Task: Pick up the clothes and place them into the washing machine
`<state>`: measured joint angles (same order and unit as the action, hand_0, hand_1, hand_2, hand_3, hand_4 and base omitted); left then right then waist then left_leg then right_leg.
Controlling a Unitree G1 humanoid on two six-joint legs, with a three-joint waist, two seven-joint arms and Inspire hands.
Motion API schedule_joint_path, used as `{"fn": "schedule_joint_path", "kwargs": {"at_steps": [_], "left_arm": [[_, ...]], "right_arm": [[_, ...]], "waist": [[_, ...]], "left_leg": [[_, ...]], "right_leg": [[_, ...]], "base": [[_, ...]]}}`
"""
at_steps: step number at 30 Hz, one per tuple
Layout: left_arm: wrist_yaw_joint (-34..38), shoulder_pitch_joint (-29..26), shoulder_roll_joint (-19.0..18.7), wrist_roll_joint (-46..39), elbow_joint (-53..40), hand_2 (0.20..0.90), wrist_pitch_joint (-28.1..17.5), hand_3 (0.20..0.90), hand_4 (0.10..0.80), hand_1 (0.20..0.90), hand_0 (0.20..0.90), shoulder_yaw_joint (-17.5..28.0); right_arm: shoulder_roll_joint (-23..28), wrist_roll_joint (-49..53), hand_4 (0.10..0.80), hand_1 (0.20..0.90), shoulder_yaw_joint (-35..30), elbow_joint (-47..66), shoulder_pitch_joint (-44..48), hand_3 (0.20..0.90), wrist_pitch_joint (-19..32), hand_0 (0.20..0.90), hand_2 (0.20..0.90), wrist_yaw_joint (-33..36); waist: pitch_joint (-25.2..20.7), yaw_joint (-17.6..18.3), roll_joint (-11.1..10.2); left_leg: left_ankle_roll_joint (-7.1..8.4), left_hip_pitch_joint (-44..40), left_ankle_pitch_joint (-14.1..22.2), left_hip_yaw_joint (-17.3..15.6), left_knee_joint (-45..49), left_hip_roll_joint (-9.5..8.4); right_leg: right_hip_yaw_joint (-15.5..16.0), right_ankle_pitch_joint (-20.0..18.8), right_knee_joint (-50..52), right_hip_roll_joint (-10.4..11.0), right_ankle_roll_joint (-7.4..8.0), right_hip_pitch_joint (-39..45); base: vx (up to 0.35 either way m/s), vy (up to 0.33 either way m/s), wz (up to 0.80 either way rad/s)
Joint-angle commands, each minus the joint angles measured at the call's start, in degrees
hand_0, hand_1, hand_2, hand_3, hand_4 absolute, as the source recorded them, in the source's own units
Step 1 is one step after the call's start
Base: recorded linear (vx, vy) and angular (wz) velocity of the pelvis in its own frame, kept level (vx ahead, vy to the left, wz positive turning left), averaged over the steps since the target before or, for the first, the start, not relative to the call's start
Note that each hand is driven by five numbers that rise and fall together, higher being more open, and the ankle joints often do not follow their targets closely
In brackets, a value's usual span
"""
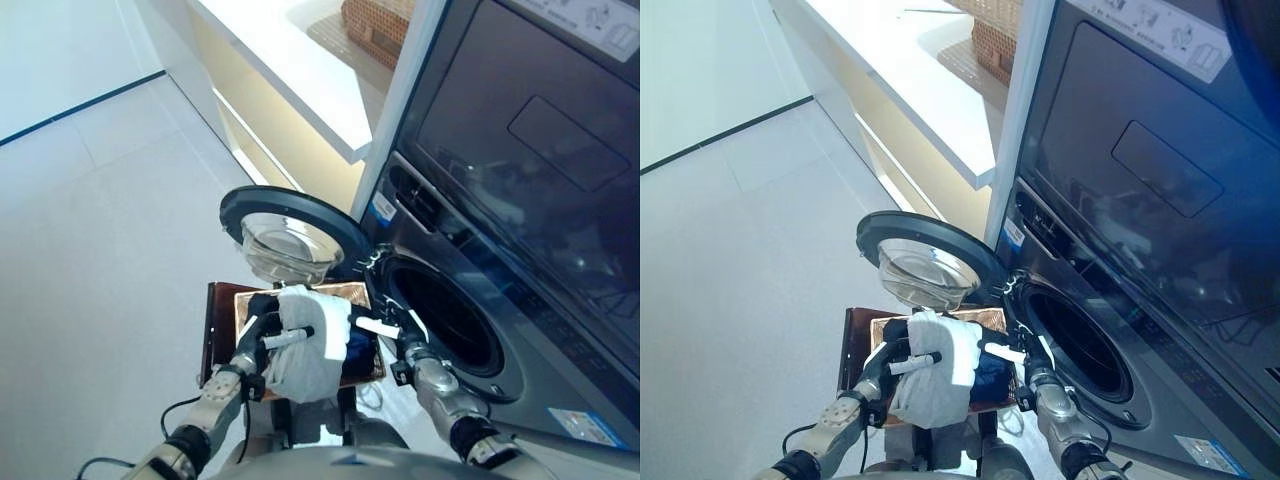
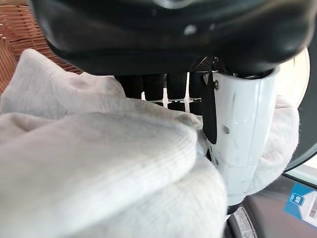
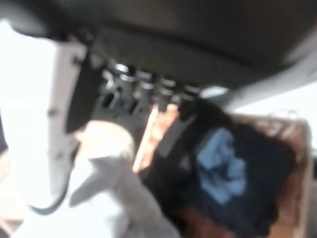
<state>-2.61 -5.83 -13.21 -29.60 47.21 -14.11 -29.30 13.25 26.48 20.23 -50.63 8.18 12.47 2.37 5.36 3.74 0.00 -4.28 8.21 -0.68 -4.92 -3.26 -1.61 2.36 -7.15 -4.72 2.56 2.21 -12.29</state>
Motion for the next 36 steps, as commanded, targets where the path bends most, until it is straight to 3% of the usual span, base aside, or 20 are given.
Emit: {"fn": "schedule_joint_path", "kwargs": {"at_steps": [1,12,36], "left_arm": [[-3.79,-3.29,2.21,-0.95,-6.32,0.2,-5.65,0.2,0.3,0.2,0.2,1.81],[-6.05,-3.24,3.41,-4.97,-5.75,0.2,-5.47,0.2,0.3,0.2,0.2,4.29],[-11.92,-4.5,7.52,-13.76,-3.57,0.2,-4.61,0.2,0.3,0.2,0.2,4.96]], "right_arm": [[-0.65,3.11,0.8,0.9,0.72,2.02,2.94,0.9,2.59,0.9,0.9,-2.51],[-1.52,10.49,0.8,0.9,0.96,-0.84,2.87,0.9,0.98,0.9,0.9,-8.6],[-6.31,22.41,0.8,0.9,3.0,-2.91,4.72,0.9,-2.23,0.9,0.9,-17.91]], "waist": [[-2.39,-1.07,-2.85],[-2.44,-1.53,-3.0],[-2.8,-2.17,-2.86]], "left_leg": [[3.65,1.82,3.06,-0.27,4.4,-1.59],[3.61,1.66,3.18,-0.26,4.13,-1.67],[3.55,0.93,3.45,-0.41,3.87,-1.82]], "right_leg": [[-0.18,1.34,0.96,1.41,2.43,2.19],[-0.1,1.36,0.83,1.45,2.44,2.4],[-0.15,1.42,0.42,1.39,2.41,3.17]], "base": [[0.0,0.0,0.0],[0.0,0.0,0.0],[-0.001,0.0,0.0]]}}
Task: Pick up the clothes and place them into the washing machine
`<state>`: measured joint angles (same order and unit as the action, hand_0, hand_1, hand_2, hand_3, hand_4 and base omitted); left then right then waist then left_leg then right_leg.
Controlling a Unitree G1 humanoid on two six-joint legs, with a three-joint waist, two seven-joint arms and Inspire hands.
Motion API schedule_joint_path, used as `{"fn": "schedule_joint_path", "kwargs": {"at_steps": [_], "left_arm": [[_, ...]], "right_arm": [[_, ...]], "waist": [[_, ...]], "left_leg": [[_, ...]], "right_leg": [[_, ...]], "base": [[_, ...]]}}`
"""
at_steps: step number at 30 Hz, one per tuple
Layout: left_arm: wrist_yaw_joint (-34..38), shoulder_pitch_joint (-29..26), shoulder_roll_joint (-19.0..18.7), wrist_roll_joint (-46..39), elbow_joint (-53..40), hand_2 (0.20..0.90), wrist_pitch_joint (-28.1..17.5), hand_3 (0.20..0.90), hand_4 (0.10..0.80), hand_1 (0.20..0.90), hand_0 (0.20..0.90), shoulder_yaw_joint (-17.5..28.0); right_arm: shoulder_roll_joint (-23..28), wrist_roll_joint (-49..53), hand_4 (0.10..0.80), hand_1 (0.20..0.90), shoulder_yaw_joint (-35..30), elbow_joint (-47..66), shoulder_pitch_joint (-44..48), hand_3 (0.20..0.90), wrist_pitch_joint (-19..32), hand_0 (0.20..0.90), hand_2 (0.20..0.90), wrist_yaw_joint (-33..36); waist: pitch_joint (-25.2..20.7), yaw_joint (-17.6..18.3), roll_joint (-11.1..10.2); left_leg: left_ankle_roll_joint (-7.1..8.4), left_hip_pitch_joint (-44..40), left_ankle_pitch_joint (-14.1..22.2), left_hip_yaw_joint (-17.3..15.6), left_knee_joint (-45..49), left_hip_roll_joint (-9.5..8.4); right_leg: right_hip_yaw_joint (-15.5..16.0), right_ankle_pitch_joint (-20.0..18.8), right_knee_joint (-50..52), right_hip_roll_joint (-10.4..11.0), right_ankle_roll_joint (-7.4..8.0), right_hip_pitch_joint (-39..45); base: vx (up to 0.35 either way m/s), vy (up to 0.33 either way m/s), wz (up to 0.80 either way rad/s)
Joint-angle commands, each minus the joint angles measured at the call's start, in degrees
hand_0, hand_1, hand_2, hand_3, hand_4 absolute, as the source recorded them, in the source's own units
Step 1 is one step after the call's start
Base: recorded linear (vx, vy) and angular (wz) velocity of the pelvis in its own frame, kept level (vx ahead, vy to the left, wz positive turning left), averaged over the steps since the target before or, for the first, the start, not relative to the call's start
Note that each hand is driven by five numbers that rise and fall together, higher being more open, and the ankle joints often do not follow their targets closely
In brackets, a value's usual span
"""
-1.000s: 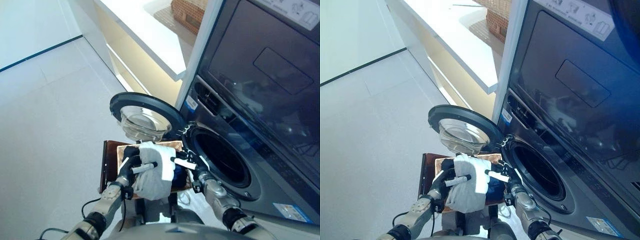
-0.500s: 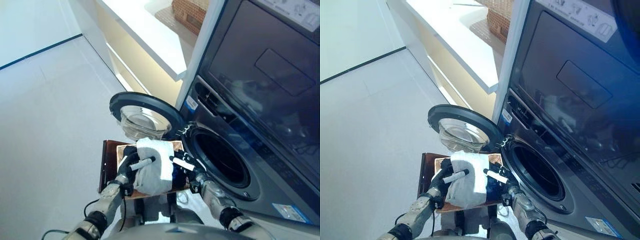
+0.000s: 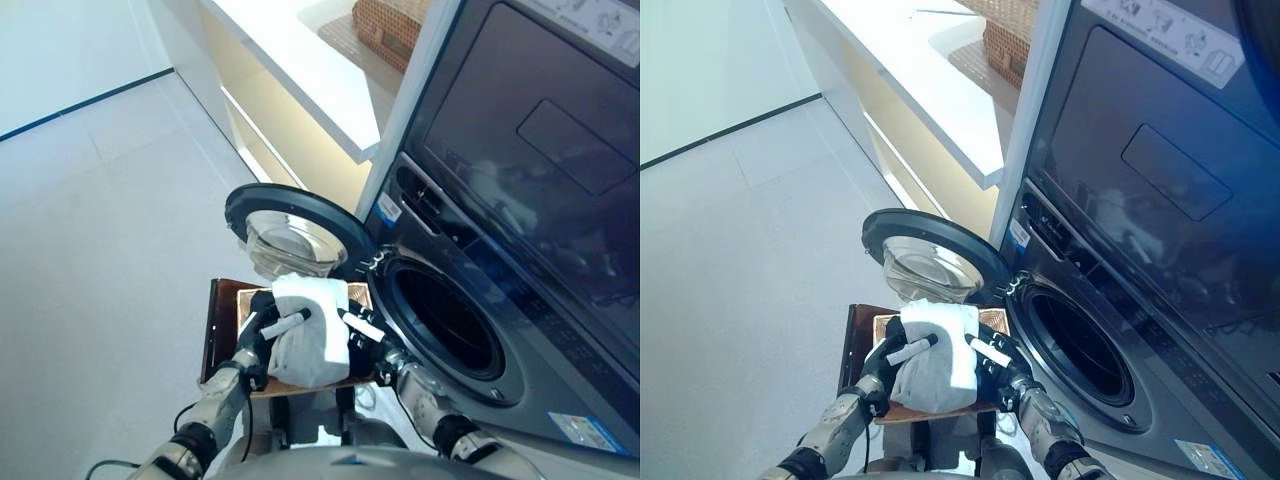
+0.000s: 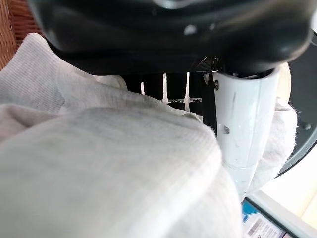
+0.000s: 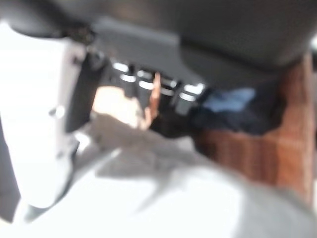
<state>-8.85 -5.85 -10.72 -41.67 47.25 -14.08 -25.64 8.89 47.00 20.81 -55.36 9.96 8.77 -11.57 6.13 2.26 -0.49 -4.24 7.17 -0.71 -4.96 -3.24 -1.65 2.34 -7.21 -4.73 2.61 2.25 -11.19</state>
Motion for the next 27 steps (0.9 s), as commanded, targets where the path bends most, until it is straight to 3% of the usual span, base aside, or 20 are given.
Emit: {"fn": "schedule_joint_path", "kwargs": {"at_steps": [1,19,20,21,22,27], "left_arm": [[-5.88,-4.43,5.04,-1.85,-3.6,0.2,-4.66,0.2,0.3,0.2,0.2,1.29],[-7.86,-4.34,6.12,-4.55,-0.9,0.2,-4.31,0.2,0.3,0.2,0.2,2.75],[-7.9,-4.31,6.1,-4.53,-0.87,0.2,-4.31,0.2,0.3,0.2,0.2,2.78],[-7.92,-4.26,6.07,-4.52,-0.85,0.2,-4.3,0.2,0.3,0.2,0.2,2.79],[-7.85,-4.18,6.06,-4.37,-0.77,0.2,-4.32,0.2,0.3,0.2,0.2,2.88],[-7.69,-4.28,6.02,-3.75,0.09,0.2,-4.28,0.2,0.3,0.2,0.2,3.2]], "right_arm": [[-2.03,2.22,0.8,0.9,2.59,2.25,2.76,0.9,1.36,0.9,0.9,-4.37],[-2.86,4.79,0.8,0.9,3.31,5.34,1.32,0.9,0.47,0.9,0.9,-7.75],[-2.81,4.66,0.759,0.842,3.28,5.32,1.34,0.842,0.51,0.842,0.842,-7.72],[-2.75,4.64,0.478,0.45,3.27,5.37,1.27,0.45,0.5,0.45,0.45,-7.75],[-2.75,4.53,0.3,0.2,3.26,5.39,1.2,0.2,0.55,0.2,0.2,-7.74],[-2.68,4.64,0.3,0.2,3.45,5.78,0.93,0.2,0.3,0.2,0.2,-8.37]], "waist": [[-3.62,-0.67,-2.38],[-4.02,-0.51,-2.62],[-4.05,-0.5,-2.64],[-4.07,-0.48,-2.66],[-4.11,-0.49,-2.67],[-4.31,-0.47,-2.71]], "left_leg": [[3.5,1.92,3.48,-0.37,3.8,-1.8],[3.53,1.0,3.25,-0.63,2.8,-1.76],[3.53,1.0,3.23,-0.62,2.78,-1.75],[3.53,0.97,3.23,-0.61,2.77,-1.74],[3.53,0.89,3.23,-0.62,2.68,-1.73],[3.56,0.54,3.28,-0.64,2.45,-1.7]], "right_leg": [[-0.11,1.45,0.38,1.33,2.4,2.08],[-0.1,1.62,0.25,1.12,2.46,2.48],[-0.09,1.64,0.25,1.11,2.45,2.48],[-0.11,1.64,0.22,1.12,2.44,2.53],[-0.13,1.67,0.2,1.11,2.44,2.57],[-0.08,1.71,0.05,1.07,2.46,2.86]], "base": [[0.0,0.0,0.0],[0.0,0.0,0.0],[0.0,0.0,0.0],[0.0,0.0,0.0],[0.0,0.0,0.0],[0.0,0.0,0.0]]}}
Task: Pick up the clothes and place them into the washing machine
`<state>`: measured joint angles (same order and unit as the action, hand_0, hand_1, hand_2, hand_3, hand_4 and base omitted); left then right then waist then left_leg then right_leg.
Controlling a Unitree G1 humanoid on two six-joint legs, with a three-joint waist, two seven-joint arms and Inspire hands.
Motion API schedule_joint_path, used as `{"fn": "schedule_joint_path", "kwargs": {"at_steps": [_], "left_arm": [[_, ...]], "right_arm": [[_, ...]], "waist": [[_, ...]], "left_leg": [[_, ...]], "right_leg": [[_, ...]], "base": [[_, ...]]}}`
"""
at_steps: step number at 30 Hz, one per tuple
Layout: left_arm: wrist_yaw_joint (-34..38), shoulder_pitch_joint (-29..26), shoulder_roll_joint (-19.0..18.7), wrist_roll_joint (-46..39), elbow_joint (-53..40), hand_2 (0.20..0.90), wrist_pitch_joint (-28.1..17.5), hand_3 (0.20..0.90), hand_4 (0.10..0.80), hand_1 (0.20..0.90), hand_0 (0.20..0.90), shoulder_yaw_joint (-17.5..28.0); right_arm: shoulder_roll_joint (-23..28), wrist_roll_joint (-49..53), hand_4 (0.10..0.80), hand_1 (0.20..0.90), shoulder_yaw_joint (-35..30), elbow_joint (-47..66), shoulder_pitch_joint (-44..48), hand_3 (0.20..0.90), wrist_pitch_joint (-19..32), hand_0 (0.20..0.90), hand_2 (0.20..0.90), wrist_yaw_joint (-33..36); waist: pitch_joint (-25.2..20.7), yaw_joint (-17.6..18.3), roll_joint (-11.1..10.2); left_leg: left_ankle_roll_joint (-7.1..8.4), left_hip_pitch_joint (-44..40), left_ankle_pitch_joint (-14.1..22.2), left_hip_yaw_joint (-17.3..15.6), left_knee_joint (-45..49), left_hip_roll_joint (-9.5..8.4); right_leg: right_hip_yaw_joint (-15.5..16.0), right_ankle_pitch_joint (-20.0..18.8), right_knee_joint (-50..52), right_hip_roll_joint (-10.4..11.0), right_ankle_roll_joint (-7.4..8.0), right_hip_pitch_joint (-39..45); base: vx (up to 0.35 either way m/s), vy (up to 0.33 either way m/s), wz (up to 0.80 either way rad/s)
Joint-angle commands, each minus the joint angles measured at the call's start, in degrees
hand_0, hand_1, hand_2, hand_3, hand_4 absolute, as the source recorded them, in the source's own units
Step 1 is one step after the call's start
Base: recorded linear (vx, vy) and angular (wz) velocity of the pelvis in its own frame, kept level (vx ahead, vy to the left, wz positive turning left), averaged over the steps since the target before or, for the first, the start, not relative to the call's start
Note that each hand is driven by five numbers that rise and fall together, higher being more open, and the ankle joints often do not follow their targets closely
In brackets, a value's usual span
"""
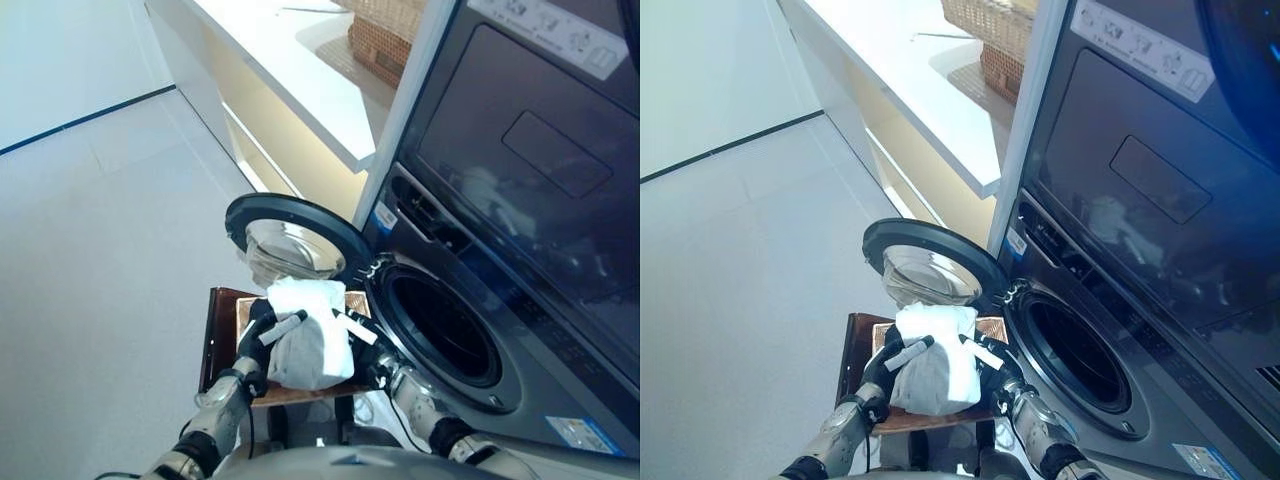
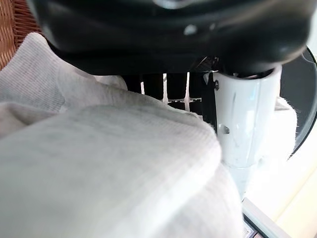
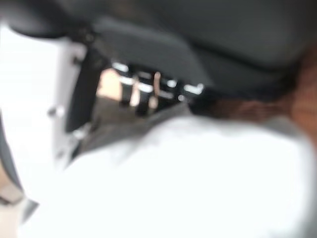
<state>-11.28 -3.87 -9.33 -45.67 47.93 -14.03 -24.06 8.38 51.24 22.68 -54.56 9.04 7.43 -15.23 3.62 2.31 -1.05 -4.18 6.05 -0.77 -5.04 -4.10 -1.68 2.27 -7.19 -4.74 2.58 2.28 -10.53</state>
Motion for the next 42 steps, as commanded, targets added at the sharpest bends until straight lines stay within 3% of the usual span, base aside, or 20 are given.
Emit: {"fn": "schedule_joint_path", "kwargs": {"at_steps": [1,27,28,29,42], "left_arm": [[-5.27,-6.22,4.65,0.37,-0.26,0.2,-4.35,0.2,0.3,0.2,0.2,1.7],[-4.77,-5.77,4.42,1.52,1.15,0.2,-4.6,0.2,0.3,0.2,0.2,3.09],[-4.52,-5.84,4.42,1.74,1.37,0.477,-4.61,0.477,0.498,0.477,0.477,3.09],[-3.94,-5.79,4.44,1.86,1.38,0.9,-4.71,0.9,0.8,0.9,0.9,3.23],[-2.33,-4.82,4.36,2.89,1.02,0.9,-4.52,0.9,0.8,0.9,0.9,3.73]], "right_arm": [[-2.22,0.49,0.3,0.2,1.63,5.01,1.75,0.2,1.62,0.2,0.2,-4.91],[-2.01,1.02,0.3,0.2,0.93,5.37,0.26,0.2,1.14,0.2,0.2,-6.26],[-1.98,0.95,0.3,0.2,0.81,5.09,0.26,0.2,1.23,0.2,0.2,-6.19],[-2.07,1.1,0.3,0.2,0.6,4.93,0.14,0.2,1.22,0.2,0.2,-6.02],[-2.1,4.07,0.3,0.2,-4.83,-0.29,-0.67,0.2,1.82,0.2,0.2,-4.28]], "waist": [[-1.84,-0.52,-2.15],[-2.2,-0.45,-2.15],[-2.22,-0.46,-2.15],[-2.22,-0.45,-2.13],[-2.35,-0.17,-1.79]], "left_leg": [[3.5,1.61,3.33,-0.53,3.25,-1.65],[3.49,0.61,3.39,-0.88,2.46,-1.63],[3.49,0.63,3.4,-0.84,2.49,-1.65],[3.48,0.65,3.39,-0.87,2.46,-1.64],[3.47,0.63,3.39,-0.72,2.4,-1.63]], "right_leg": [[-0.01,1.75,0.02,1.09,2.44,2.26],[-0.1,1.93,-0.18,0.92,2.54,2.76],[-0.06,1.92,-0.16,0.91,2.53,2.75],[-0.05,1.9,-0.18,0.91,2.53,2.73],[0.08,2.06,-0.26,0.88,2.44,2.82]], "base": [[0.0,0.0,0.0],[0.0,0.0,0.0],[0.0,0.0,0.0],[0.0,0.0,0.0],[0.002,0.0,0.0]]}}
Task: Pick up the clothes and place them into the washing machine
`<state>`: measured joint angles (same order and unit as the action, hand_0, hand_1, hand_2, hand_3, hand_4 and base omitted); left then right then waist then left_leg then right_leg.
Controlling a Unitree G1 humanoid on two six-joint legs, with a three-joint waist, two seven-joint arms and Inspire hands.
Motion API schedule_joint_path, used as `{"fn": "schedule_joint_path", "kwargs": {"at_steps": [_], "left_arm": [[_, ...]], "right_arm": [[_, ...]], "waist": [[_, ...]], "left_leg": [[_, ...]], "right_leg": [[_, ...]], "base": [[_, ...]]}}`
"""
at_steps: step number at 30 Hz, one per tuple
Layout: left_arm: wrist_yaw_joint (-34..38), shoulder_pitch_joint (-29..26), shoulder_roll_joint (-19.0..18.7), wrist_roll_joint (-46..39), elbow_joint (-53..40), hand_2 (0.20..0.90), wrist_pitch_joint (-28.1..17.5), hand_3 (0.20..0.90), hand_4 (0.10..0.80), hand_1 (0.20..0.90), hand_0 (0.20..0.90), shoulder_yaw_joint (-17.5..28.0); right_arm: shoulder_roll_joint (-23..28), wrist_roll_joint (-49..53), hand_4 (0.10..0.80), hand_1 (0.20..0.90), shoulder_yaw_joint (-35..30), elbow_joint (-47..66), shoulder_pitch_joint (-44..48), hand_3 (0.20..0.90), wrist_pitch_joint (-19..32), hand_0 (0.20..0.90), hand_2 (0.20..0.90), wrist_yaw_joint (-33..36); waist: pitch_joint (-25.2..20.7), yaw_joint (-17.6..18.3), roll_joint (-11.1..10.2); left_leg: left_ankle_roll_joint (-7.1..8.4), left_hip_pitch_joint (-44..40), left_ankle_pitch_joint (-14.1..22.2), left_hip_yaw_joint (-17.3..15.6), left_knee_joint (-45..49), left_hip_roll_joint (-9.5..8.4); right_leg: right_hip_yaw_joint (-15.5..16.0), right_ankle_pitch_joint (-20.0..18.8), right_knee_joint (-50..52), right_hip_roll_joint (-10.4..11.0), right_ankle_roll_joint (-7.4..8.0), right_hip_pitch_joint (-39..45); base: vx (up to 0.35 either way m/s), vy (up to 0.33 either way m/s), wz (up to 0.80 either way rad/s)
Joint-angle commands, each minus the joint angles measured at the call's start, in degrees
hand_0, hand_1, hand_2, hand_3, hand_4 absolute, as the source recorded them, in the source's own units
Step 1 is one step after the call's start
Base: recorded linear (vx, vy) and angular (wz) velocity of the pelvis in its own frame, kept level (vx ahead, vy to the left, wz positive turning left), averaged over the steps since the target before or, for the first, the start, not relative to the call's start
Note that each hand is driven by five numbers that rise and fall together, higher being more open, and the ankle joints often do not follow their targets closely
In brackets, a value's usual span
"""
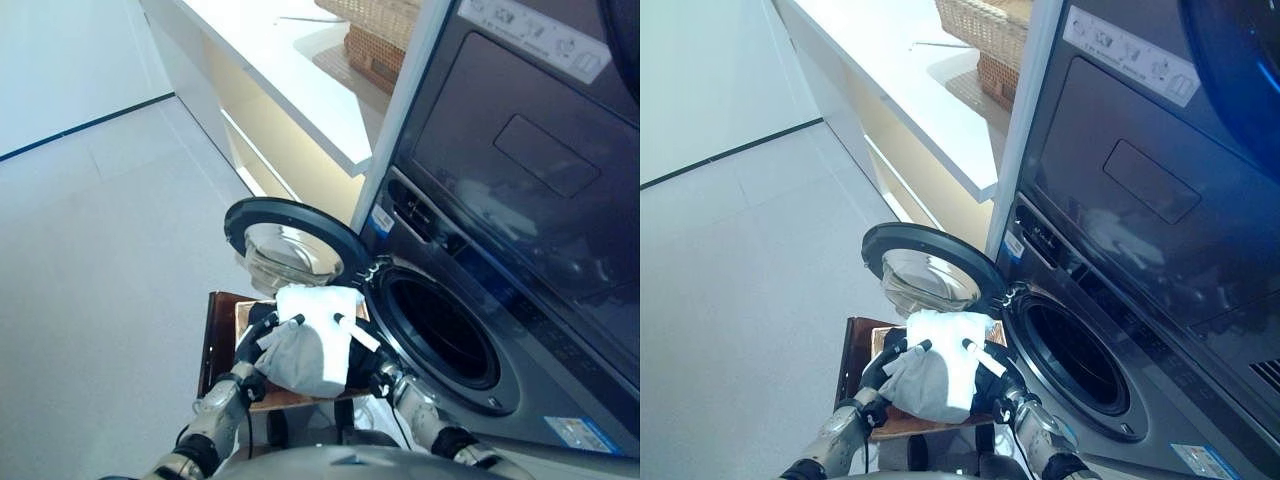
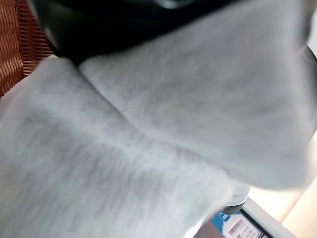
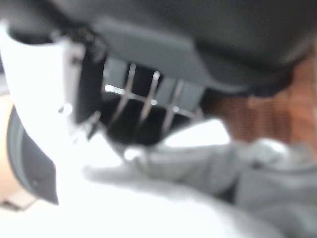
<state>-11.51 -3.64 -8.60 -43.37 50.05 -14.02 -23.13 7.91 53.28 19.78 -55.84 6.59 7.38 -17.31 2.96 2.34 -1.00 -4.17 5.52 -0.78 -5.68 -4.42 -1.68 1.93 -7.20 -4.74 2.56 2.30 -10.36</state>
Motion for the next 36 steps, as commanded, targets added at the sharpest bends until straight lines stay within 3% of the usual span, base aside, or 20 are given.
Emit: {"fn": "schedule_joint_path", "kwargs": {"at_steps": [1,36], "left_arm": [[-2.07,-4.97,3.67,0.55,-1.06,0.9,-4.48,0.9,0.8,0.9,0.9,2.9],[0.42,-4.21,3.54,-0.84,0.85,0.9,-6.02,0.9,0.8,0.9,0.9,6.66]], "right_arm": [[-1.5,2.32,0.3,0.2,-3.17,-0.47,1.83,0.2,2.09,0.2,0.2,-1.74],[-1.01,14.29,0.3,0.2,-21.71,-12.35,0.51,0.2,5.98,0.2,0.2,4.12]], "waist": [[-1.73,-0.15,-1.78],[-1.45,1.08,-0.8]], "left_leg": [[3.46,1.12,3.44,-0.11,2.71,-1.64],[3.26,0.67,3.96,-0.4,2.42,-1.8]], "right_leg": [[0.44,2.08,-0.26,0.88,2.41,2.67],[0.0,2.29,-0.13,0.93,2.53,2.68]], "base": [[0.0,0.0,0.0],[0.0,0.001,0.0]]}}
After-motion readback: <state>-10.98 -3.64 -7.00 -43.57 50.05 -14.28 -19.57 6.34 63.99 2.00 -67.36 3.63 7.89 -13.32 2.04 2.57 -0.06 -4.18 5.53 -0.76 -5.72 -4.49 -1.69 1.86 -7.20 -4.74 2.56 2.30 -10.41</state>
